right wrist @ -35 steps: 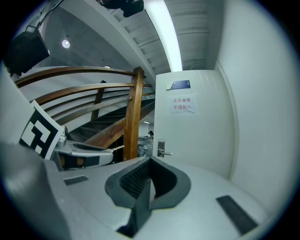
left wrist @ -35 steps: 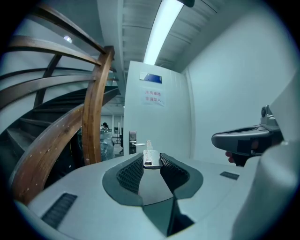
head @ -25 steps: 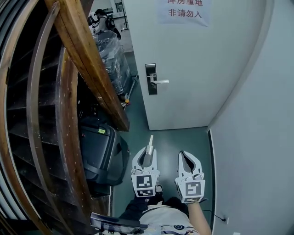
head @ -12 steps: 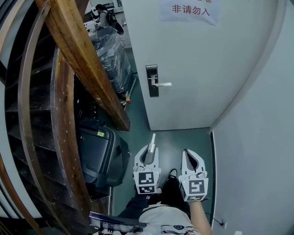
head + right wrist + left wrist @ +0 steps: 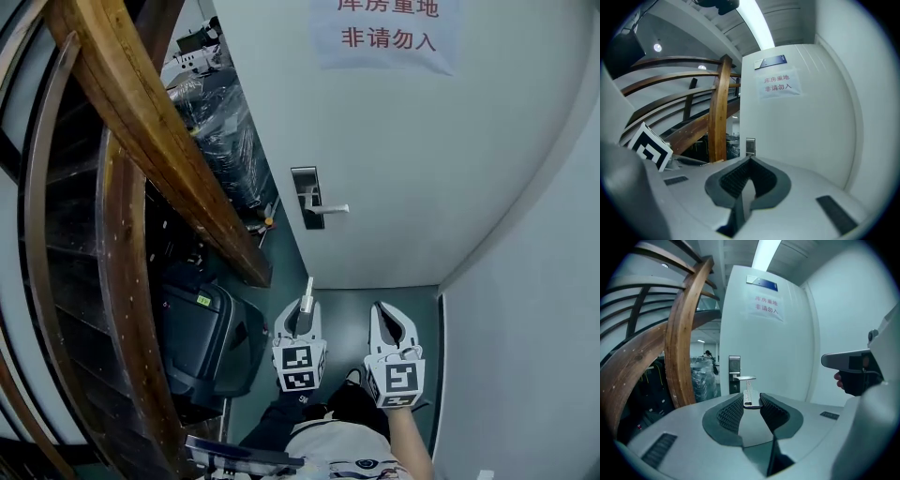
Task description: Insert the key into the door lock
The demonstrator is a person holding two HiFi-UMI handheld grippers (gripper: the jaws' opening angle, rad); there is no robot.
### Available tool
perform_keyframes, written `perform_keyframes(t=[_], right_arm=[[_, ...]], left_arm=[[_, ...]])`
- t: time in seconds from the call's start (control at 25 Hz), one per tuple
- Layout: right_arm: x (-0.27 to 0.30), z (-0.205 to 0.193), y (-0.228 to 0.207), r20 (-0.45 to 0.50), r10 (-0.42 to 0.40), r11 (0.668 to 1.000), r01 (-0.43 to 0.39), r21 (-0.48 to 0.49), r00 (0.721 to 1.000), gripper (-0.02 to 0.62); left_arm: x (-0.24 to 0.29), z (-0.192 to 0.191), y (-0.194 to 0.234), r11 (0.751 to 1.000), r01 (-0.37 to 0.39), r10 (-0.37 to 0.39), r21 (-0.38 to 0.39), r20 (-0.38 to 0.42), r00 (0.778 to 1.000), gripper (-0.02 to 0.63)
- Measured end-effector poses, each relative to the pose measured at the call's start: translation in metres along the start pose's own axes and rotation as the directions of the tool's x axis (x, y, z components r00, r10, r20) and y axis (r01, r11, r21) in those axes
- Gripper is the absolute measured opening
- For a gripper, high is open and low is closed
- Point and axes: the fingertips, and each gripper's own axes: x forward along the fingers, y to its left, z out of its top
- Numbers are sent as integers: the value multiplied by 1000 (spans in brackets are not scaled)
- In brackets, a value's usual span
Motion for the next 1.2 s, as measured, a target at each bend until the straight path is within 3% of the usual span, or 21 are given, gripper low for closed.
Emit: perform_keyframes(t=[0.4,0.6,1.2], right_arm=[[65,-12,-23,-40,42,999,-43,-19,998,5],[93,-27,-23,-19,33,999,-33,-41,999,5],[158,-103,-36,8,-60,994,60,-94,998,5]], left_arm=[[64,-5,13,999,-41,41,-19,-41,998,117],[101,-18,33,997,-66,66,-34,-3,998,117],[234,-55,71,998,-16,20,-53,77,997,117]])
